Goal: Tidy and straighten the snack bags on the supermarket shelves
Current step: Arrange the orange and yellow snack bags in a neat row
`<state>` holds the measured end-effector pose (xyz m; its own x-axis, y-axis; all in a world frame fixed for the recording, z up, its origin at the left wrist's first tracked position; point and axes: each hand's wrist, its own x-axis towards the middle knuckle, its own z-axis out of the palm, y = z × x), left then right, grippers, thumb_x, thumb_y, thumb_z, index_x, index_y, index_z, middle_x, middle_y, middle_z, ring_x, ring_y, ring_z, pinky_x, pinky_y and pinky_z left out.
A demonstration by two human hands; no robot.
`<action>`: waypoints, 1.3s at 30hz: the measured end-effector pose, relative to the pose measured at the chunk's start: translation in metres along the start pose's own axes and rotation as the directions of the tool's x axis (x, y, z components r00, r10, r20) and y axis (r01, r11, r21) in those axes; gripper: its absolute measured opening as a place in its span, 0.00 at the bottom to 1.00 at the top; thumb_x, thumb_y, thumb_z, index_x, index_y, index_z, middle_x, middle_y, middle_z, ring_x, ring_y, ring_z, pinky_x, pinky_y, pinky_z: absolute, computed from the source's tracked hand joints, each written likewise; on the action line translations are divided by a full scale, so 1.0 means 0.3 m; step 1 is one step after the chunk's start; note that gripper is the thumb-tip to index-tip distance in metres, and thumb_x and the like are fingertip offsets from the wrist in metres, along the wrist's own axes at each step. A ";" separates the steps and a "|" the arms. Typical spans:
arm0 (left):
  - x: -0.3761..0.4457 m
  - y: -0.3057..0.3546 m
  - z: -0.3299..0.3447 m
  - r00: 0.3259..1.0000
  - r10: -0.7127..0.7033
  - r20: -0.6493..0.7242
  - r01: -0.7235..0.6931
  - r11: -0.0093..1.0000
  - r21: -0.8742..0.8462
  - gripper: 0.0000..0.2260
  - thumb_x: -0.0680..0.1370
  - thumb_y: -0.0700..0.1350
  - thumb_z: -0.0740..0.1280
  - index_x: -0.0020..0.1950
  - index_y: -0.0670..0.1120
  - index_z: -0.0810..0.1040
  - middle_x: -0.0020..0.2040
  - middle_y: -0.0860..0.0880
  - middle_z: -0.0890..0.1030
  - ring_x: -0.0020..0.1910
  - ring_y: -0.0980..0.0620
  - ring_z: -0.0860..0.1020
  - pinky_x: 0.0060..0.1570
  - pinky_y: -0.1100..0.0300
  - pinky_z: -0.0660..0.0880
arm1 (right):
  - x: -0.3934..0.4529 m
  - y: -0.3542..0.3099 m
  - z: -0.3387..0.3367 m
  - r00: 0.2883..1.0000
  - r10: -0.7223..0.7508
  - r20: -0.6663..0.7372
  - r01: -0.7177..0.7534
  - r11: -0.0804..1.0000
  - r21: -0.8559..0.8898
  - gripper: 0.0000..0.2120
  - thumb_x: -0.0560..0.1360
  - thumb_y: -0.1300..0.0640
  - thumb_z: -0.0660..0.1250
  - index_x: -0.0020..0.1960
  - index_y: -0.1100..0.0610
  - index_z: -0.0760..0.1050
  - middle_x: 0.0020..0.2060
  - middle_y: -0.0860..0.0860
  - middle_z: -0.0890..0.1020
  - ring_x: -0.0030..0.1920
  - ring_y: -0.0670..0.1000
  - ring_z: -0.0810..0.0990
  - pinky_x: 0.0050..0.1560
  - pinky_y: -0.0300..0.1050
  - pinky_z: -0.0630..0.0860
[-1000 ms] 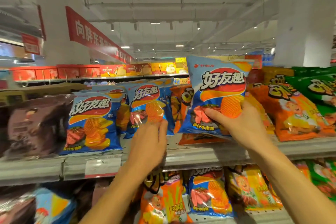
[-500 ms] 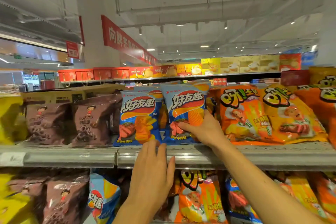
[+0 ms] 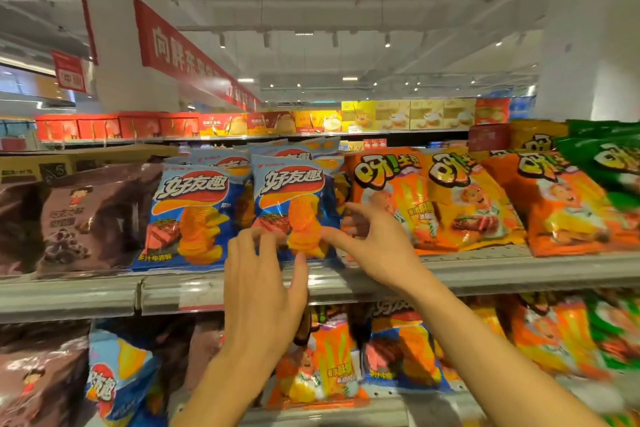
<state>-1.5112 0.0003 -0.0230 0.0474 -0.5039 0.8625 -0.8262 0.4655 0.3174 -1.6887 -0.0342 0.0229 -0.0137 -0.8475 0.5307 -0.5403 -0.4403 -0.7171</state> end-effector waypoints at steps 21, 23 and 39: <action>0.130 0.896 0.637 0.929 -0.339 0.147 0.364 0.908 -0.208 0.29 0.78 0.53 0.69 0.73 0.41 0.65 0.69 0.42 0.70 0.70 0.44 0.65 0.69 0.47 0.65 | -0.069 0.643 -1.090 0.926 -0.045 -0.374 -0.037 0.977 -0.210 0.24 0.75 0.45 0.72 0.67 0.55 0.75 0.59 0.51 0.79 0.61 0.52 0.76 0.62 0.54 0.75; 0.165 0.873 0.635 0.882 -0.426 0.200 0.460 0.871 -0.174 0.35 0.77 0.57 0.69 0.76 0.40 0.61 0.71 0.39 0.70 0.70 0.41 0.67 0.69 0.43 0.67 | -0.027 0.653 -1.097 0.968 0.025 -0.251 -0.084 0.970 -0.227 0.36 0.72 0.37 0.71 0.73 0.54 0.70 0.64 0.52 0.77 0.66 0.54 0.74 0.65 0.56 0.73; 0.243 0.829 0.639 0.734 -0.454 0.506 0.666 0.629 -0.401 0.10 0.72 0.45 0.77 0.44 0.41 0.80 0.36 0.44 0.86 0.27 0.56 0.81 0.26 0.68 0.76 | 0.133 0.704 -1.087 0.963 0.251 0.100 -0.251 0.968 -0.006 0.33 0.61 0.35 0.80 0.60 0.49 0.78 0.52 0.48 0.85 0.53 0.50 0.82 0.57 0.51 0.79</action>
<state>-1.8209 -0.0602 0.0432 0.1260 -0.9489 0.2894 -0.2629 0.2494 0.9320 -2.0776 -0.0643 0.0400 -0.0648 -0.9560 0.2862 -0.5247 -0.2113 -0.8246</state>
